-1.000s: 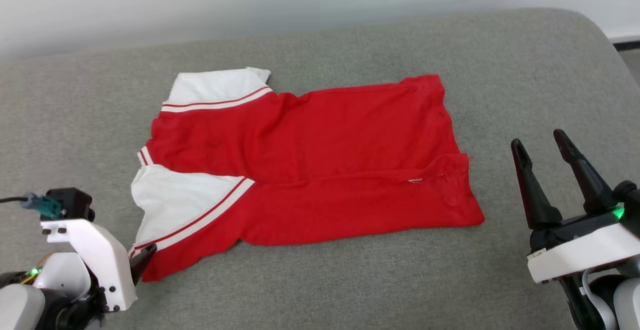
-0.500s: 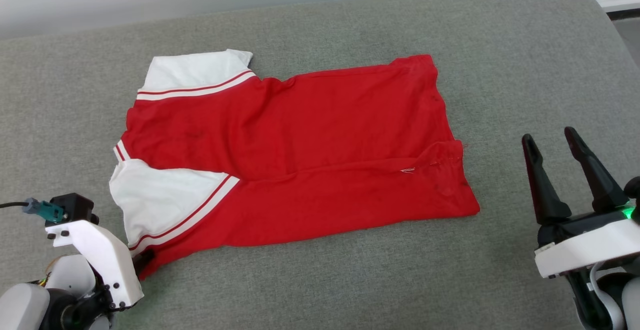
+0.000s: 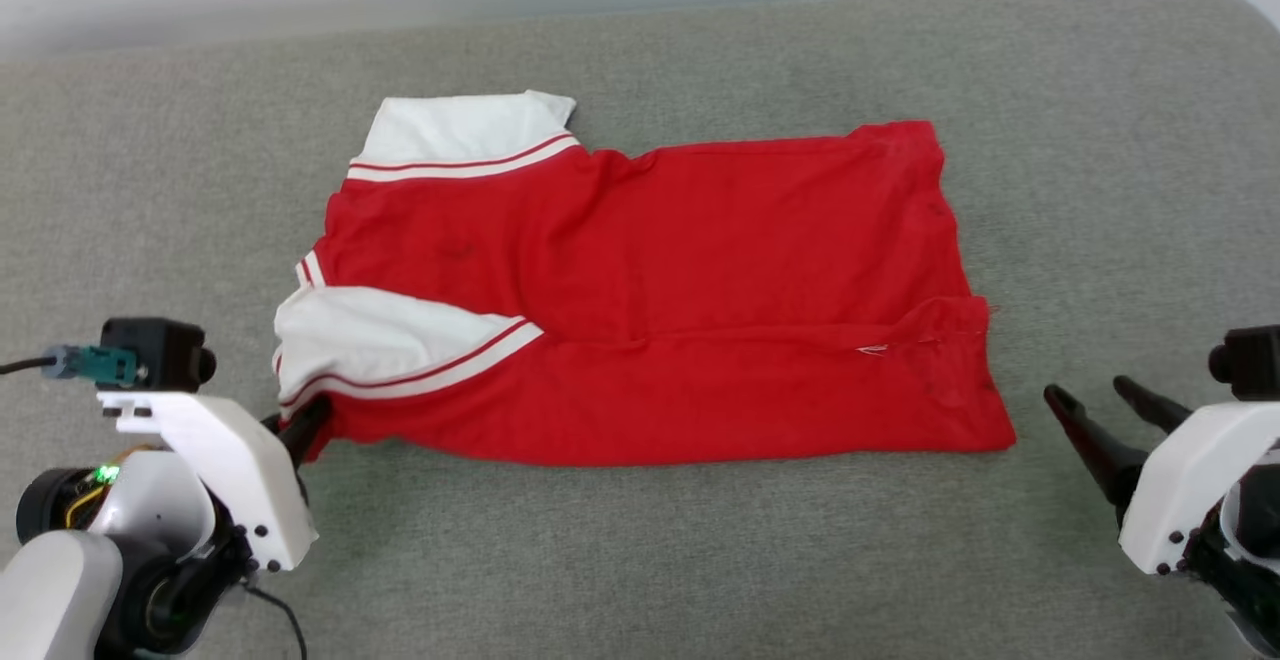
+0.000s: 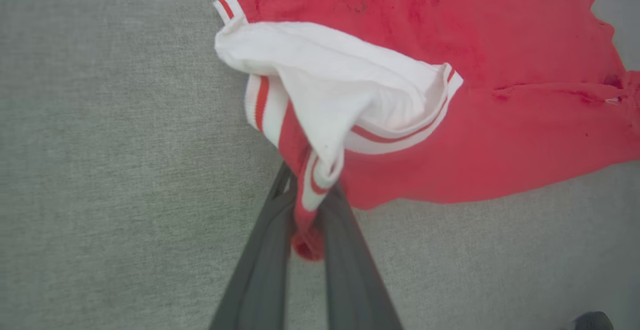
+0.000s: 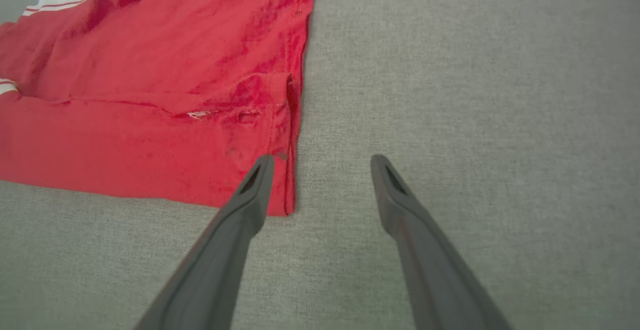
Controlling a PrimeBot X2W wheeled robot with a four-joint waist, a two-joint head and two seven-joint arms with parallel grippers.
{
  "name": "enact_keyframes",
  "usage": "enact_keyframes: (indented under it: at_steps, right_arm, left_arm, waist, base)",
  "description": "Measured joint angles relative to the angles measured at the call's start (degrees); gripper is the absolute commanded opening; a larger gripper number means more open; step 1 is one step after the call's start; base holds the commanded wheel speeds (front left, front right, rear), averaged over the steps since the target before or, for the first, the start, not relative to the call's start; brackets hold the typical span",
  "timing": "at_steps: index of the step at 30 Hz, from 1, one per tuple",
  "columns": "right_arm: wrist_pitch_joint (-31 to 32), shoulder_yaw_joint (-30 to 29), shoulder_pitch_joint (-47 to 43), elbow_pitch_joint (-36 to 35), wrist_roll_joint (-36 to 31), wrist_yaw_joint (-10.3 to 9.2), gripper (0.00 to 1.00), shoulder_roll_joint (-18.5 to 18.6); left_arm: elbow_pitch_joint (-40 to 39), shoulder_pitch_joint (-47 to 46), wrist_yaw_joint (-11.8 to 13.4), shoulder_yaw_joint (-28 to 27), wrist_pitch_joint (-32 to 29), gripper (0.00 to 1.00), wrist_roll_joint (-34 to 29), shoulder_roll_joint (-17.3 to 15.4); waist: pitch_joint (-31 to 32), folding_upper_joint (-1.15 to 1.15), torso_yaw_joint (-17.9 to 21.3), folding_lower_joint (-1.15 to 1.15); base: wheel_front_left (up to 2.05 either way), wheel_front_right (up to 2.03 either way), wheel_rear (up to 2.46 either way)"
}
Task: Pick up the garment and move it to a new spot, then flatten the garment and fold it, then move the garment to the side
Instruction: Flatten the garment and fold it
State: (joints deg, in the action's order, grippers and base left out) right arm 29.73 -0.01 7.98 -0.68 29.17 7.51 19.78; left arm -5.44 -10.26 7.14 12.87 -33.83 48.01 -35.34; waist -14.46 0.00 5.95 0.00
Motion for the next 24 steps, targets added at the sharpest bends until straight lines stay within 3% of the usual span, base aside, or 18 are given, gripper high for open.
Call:
enact_keyframes:
  at_steps: [3, 11, 12, 13, 14, 24]
  right_arm:
    - [10.3, 1.9, 3.4, 1.6, 1.3, 0.00, 1.00, 0.5]
    - [14.9, 5.0, 9.6, 9.2, 3.2, -0.01, 1.00, -1.0]
    - [15.2, 5.4, 9.9, 10.0, 3.2, -0.02, 0.80, -1.0]
    - [15.2, 5.7, 10.4, 10.5, 3.5, -0.03, 0.24, -1.0]
    - [15.2, 6.1, 10.8, 11.0, 3.7, -0.05, 0.00, -1.0]
    - [12.6, 10.1, 12.1, 11.9, 4.2, -0.01, 0.00, -0.4]
  left_arm:
    - [-4.1, -2.1, 0.7, 1.3, -0.3, 0.00, -1.7, 0.0]
    - [-4.5, -4.1, 0.5, 3.4, -0.3, 0.00, -2.5, 1.6]
    - [-4.2, -4.1, 0.4, 3.5, -0.2, 0.00, -2.5, 1.7]
    - [-3.9, -4.1, 0.4, 3.6, -0.1, 0.00, -2.5, 1.9]
    - [-3.6, -4.1, 0.3, 3.6, 0.0, 0.00, -2.4, 1.9]
    - [-1.1, -2.7, -0.1, 3.1, 2.1, 0.00, -1.7, 2.3]
  waist:
    - [-2.4, 0.00, -1.7, 0.00]
    - [-5.7, 0.00, -4.1, 0.00]
    - [-5.9, 0.00, -4.4, 0.00]
    - [-5.9, 0.00, -4.5, 0.00]
    - [-5.8, 0.00, -4.6, 0.00]
    - [-2.4, 0.00, -3.9, 0.01]
  base:
    - [0.00, 0.00, 0.00]
    - [0.00, 0.00, 0.00]
    - [0.00, 0.00, 0.00]
    - [0.00, 0.00, 0.00]
    - [0.00, 0.00, 0.00]
    - [0.00, 0.00, 0.00]
